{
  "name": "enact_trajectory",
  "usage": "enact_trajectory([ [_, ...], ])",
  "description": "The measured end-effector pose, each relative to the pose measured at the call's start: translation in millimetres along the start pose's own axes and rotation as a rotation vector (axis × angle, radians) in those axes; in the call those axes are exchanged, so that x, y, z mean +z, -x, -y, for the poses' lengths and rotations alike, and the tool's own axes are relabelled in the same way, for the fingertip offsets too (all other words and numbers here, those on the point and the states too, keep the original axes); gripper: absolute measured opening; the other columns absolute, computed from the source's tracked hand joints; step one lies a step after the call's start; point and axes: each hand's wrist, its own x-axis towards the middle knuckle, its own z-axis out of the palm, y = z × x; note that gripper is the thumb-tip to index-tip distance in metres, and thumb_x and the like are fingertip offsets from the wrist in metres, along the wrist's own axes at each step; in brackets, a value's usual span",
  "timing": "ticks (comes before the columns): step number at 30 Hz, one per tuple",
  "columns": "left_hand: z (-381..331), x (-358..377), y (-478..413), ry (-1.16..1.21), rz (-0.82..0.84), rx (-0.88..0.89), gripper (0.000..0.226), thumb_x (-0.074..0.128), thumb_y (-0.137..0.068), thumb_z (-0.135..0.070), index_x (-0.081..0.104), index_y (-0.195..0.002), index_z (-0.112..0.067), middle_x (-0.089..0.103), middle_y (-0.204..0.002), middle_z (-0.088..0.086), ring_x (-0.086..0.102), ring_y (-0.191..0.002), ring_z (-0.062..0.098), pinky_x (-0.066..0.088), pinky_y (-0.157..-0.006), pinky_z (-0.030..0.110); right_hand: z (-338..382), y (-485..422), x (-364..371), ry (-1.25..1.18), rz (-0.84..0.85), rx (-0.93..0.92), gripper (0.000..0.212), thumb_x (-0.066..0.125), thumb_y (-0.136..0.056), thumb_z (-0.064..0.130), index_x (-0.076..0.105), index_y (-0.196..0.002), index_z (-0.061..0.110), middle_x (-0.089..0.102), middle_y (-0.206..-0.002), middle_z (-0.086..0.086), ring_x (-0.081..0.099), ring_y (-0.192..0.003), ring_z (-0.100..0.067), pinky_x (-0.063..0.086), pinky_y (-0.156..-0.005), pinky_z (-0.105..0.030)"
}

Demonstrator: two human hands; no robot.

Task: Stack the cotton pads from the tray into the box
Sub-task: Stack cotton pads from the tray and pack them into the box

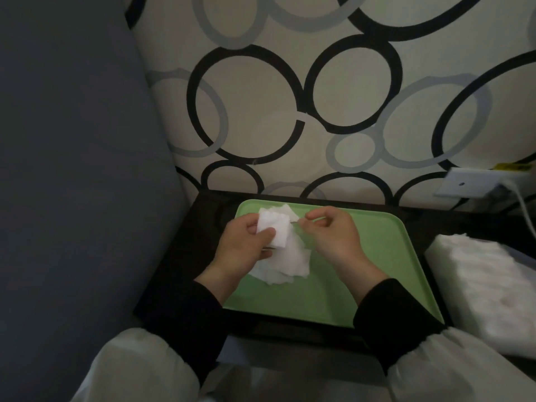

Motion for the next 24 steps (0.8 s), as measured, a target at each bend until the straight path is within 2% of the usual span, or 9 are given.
enact_trajectory([
  [3,5.1,-19.5,-8.7,-0.05,-0.182,0.005,0.019,0.061,-0.094,-0.008,0.066,-0.094,-0.026,0.069,-0.103,0.004,0.067,-0.093,0.021,0.059,-0.071,0.034,-7.7,-8.4,2.3,0.138,0.021,-0.054,0.017,0.062,-0.089,0.013,0.069,-0.092,0.028,0.063,-0.082,0.01,0.061,-0.069,-0.014,0.045,-0.057,-0.021],
  [5,7.3,-28.1,-10.9,-0.079,-0.249,-0.006,0.019,0.06,-0.093,-0.008,0.064,-0.089,-0.027,0.068,-0.101,0.004,0.065,-0.091,0.02,0.06,-0.078,0.041,-10.1,-11.7,7.3,0.232,0.095,-0.099,0.024,0.054,-0.093,0.012,0.07,-0.101,0.028,0.063,-0.095,0.016,0.063,-0.08,-0.012,0.048,-0.069,-0.023],
  [8,8.5,-32.8,-13.4,-0.103,-0.257,-0.002,0.02,0.06,-0.092,-0.009,0.064,-0.087,-0.028,0.068,-0.096,0.002,0.065,-0.09,0.021,0.059,-0.081,0.045,-11.7,-17.6,19.0,0.365,0.161,-0.114,0.026,0.053,-0.092,0.019,0.069,-0.109,0.03,0.068,-0.107,0.01,0.063,-0.094,-0.015,0.051,-0.084,-0.031],
  [12,10.3,-31.1,-14.4,-0.104,-0.236,0.006,0.018,0.061,-0.091,-0.009,0.066,-0.089,-0.026,0.07,-0.092,0.001,0.067,-0.087,0.02,0.059,-0.075,0.041,-12.5,-22.7,31.0,0.53,0.229,-0.101,0.033,0.058,-0.086,0.048,0.064,-0.116,0.036,0.067,-0.108,0.008,0.062,-0.101,-0.02,0.053,-0.088,-0.039],
  [14,9.8,-29.9,-14.2,-0.109,-0.225,0.009,0.019,0.061,-0.09,-0.008,0.066,-0.089,-0.026,0.07,-0.09,0.0,0.067,-0.084,0.017,0.058,-0.07,0.036,-12.4,-22.5,34.8,0.642,0.199,-0.154,0.048,0.062,-0.072,0.068,0.06,-0.111,0.039,0.061,-0.105,0.008,0.057,-0.1,-0.019,0.053,-0.086,-0.04],
  [16,9.9,-30.5,-13.9,-0.114,-0.224,0.012,0.02,0.061,-0.089,-0.007,0.066,-0.087,-0.026,0.071,-0.089,-0.001,0.067,-0.083,0.017,0.059,-0.072,0.037,-13.9,-20.8,39.0,0.68,0.177,-0.206,0.053,0.064,-0.064,0.075,0.057,-0.103,0.04,0.056,-0.103,0.008,0.053,-0.097,-0.018,0.051,-0.084,-0.038],
  [18,9.7,-31.6,-14.4,-0.121,-0.224,0.008,0.02,0.061,-0.089,-0.007,0.067,-0.088,-0.026,0.072,-0.089,-0.001,0.068,-0.086,0.019,0.059,-0.077,0.042,-15.0,-17.5,42.4,0.669,0.192,-0.236,0.041,0.068,-0.069,0.068,0.056,-0.096,0.04,0.055,-0.103,0.008,0.052,-0.096,-0.017,0.05,-0.084,-0.038],
  [21,9.4,-32.2,-14.8,-0.112,-0.224,0.007,0.018,0.061,-0.088,-0.008,0.068,-0.09,-0.024,0.072,-0.09,0.0,0.069,-0.088,0.021,0.059,-0.078,0.043,-14.0,-16.5,44.0,0.612,0.169,-0.265,0.009,0.067,-0.085,0.041,0.06,-0.089,0.038,0.06,-0.102,0.008,0.058,-0.093,-0.015,0.053,-0.082,-0.035],
  [24,9.2,-31.6,-14.7,-0.111,-0.216,0.011,0.017,0.061,-0.088,-0.009,0.068,-0.093,-0.024,0.072,-0.092,0.0,0.069,-0.089,0.022,0.059,-0.08,0.044,-5.7,-16.3,36.0,0.398,0.118,-0.207,0.009,0.064,-0.089,0.024,0.066,-0.083,0.031,0.065,-0.088,0.012,0.062,-0.08,-0.01,0.056,-0.072,-0.031],
])
